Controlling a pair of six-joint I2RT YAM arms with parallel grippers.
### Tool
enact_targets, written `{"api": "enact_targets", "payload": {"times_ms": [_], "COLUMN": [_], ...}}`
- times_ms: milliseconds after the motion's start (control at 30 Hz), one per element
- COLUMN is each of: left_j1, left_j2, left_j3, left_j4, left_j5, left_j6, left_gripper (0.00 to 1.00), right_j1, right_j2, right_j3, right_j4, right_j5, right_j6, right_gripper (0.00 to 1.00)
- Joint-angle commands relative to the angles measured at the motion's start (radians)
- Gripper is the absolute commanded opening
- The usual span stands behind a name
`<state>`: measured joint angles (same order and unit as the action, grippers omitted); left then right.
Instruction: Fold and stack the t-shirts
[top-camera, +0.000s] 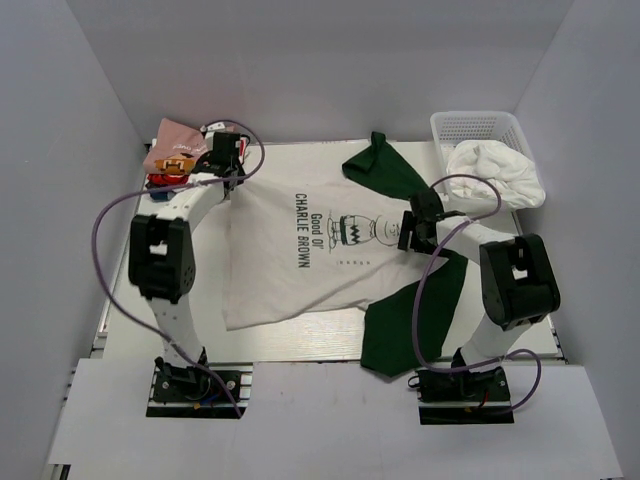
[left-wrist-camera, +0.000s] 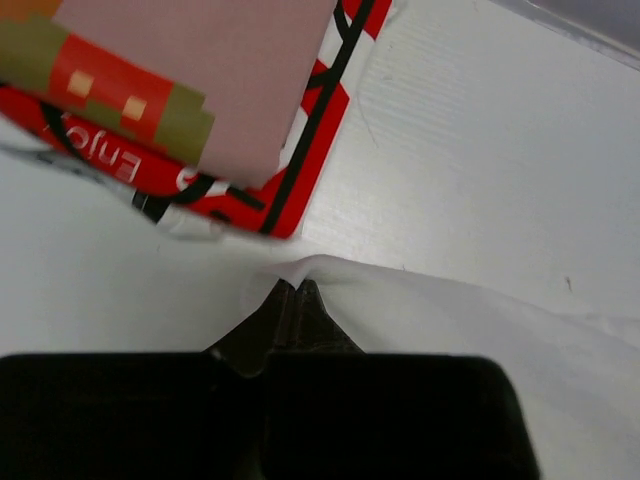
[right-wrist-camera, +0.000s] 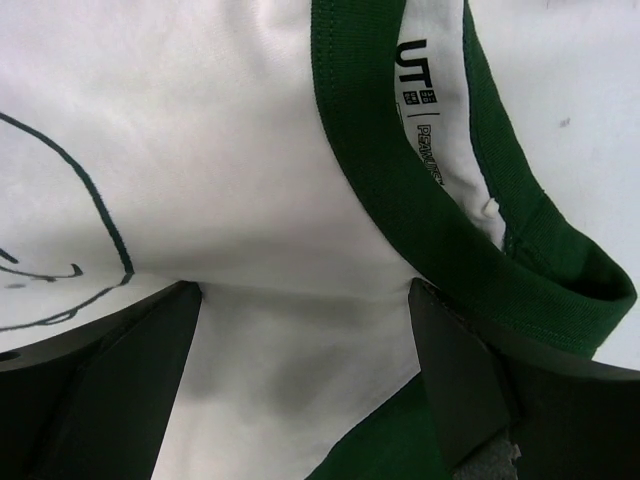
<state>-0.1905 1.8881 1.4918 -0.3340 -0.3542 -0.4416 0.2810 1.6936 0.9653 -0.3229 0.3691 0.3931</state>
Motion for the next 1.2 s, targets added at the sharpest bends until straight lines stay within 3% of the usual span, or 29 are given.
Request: {"api": "enact_targets", "payload": {"times_ms": [0,167,267,300,400,467,500,567,633,733,800,933,1067,1167], "left_j1": [0.028,0.037,0.037,0.037,0.037,0.025,0.025,0.016,0.016,0.005,0.005,-0.004,-0.004,-0.004], "left_j2": [0.104,0.17,0.161,0.161,0.161,0.114,0.086,-0.046,-0.166,-0.439,-0.62,-0.832,-0.97,-0.982], "left_j3": [0.134,0.185,0.2,0.237,0.318,0.318,0.283,0.199,-0.003,-0.401,-0.543,-0.839,-0.982,-1.048], "left_j4": [-0.007,0.055,0.084,0.084,-0.023,-0.085,-0.138,-0.183,-0.204,-0.183,-0.155,-0.246,-0.243,-0.192], "left_j5": [-0.002,0.122,0.165,0.182,0.215,0.231,0.231,0.231,0.297,0.41,0.492,0.573,0.618,0.684], "left_j6": [0.029,0.038,0.061,0.073,0.093,0.093,0.093,0.046,-0.058,-0.137,-0.172,-0.241,-0.264,-0.273], "left_gripper": [0.0,0.02,0.36,0.56,0.7,0.73,0.81,0.84,0.85,0.96,1.0,1.0,1.0,0.93], "right_j1": [-0.022,-0.031,-0.045,-0.045,-0.043,-0.033,-0.026,-0.019,-0.016,0.007,0.01,0.02,0.018,0.014], "right_j2": [0.08,0.176,0.243,0.256,0.288,0.275,0.215,0.161,0.039,-0.096,-0.19,-0.345,-0.478,-0.548], "right_j3": [0.048,0.159,0.254,0.277,0.396,0.424,0.412,0.371,0.271,0.149,0.049,-0.095,-0.194,-0.264], "right_j4": [-0.033,-0.025,-0.021,-0.024,-0.043,-0.077,-0.08,-0.03,0.008,0.03,0.044,0.036,0.015,0.012], "right_j5": [0.071,0.065,0.064,0.065,0.028,0.001,-0.025,-0.081,-0.128,-0.171,-0.202,-0.233,-0.219,-0.233], "right_j6": [0.0,-0.052,-0.107,-0.115,-0.169,-0.183,-0.184,-0.18,-0.168,-0.125,-0.085,-0.01,0.053,0.07], "right_gripper": [0.9,0.9,0.9,0.9,0.9,0.9,0.9,0.9,0.9,0.9,0.9,0.9,0.9,0.9]}}
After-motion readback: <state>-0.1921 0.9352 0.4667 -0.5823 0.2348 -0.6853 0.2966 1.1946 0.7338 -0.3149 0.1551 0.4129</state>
